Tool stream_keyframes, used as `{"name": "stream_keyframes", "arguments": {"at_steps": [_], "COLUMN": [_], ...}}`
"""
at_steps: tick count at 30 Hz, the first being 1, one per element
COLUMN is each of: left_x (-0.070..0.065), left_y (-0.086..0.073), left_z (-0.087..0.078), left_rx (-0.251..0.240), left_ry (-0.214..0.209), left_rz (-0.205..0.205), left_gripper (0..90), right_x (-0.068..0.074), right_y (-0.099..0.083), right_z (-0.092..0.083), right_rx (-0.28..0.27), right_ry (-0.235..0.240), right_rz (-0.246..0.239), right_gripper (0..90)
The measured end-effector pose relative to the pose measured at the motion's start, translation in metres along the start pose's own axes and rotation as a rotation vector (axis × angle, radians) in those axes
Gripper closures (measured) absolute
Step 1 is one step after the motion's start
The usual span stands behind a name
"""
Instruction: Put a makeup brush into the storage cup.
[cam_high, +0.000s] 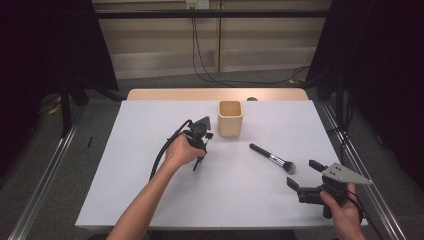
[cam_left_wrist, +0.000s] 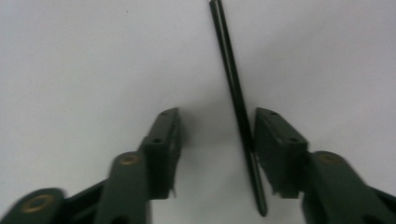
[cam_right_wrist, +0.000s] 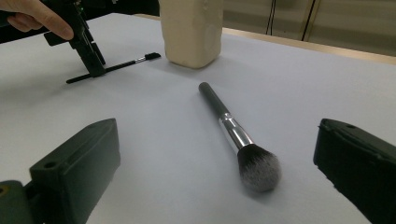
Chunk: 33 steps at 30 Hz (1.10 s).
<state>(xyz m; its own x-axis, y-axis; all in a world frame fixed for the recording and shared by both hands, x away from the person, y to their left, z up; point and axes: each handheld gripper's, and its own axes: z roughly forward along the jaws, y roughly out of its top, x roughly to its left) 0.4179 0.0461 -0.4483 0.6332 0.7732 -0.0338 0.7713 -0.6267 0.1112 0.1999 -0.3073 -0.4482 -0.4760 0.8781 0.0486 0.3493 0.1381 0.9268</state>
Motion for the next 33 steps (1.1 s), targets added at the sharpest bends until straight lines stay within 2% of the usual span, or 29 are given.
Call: {"name": "stream_keyframes", "arguments": {"at_steps": [3, 6, 12, 15, 16, 22, 25, 26, 27, 33], "left_x": [0.004, 0.009, 0.007, 0.013, 0.014, 0.015, 0.019, 0.020, 0.022, 0.032], "left_y": [0.000, 0.000, 0.002, 0.002, 0.003, 0.002, -0.001, -0.002, -0.003, -0.012], "left_z": [0.000, -0.001, -0.001, -0.001, -0.001, -0.001, -0.001, -0.001, -0.001, -0.001], "left_rx": [0.003, 0.002, 0.016, 0.027, 0.028, 0.025, 0.008, -0.005, -0.007, -0.068], "left_ry": [-0.017, -0.021, 0.000, -0.024, -0.039, -0.040, -0.067, -0.076, -0.083, -0.160], "left_rz": [-0.012, -0.032, -0.034, -0.084, -0.094, -0.093, -0.104, -0.121, -0.117, -0.154], "left_gripper": [62.0, 71.1, 77.0, 85.0, 85.7, 85.9, 85.9, 85.9, 86.0, 86.0], "right_x": [0.000, 0.000, 0.000, 0.000, 0.001, 0.001, 0.001, 0.001, 0.001, 0.001], "right_y": [0.000, 0.000, 0.000, -0.001, -0.001, -0.001, -0.001, -0.001, -0.001, -0.001], "right_z": [0.000, 0.000, 0.000, 0.000, 0.000, 0.000, -0.001, -0.001, -0.001, 0.000], "right_rx": [0.004, 0.002, 0.004, 0.004, 0.005, 0.008, 0.005, 0.004, 0.004, 0.005], "right_ry": [0.002, 0.003, 0.002, 0.002, 0.003, 0.003, 0.002, 0.001, 0.001, 0.002], "right_rz": [0.005, 0.005, 0.006, 0.002, 0.002, 0.003, 0.005, 0.005, 0.005, 0.004], "right_gripper": [0.2, 0.2, 0.2, 0.2, 0.2, 0.2, 0.2, 0.2, 0.2, 0.2]}}
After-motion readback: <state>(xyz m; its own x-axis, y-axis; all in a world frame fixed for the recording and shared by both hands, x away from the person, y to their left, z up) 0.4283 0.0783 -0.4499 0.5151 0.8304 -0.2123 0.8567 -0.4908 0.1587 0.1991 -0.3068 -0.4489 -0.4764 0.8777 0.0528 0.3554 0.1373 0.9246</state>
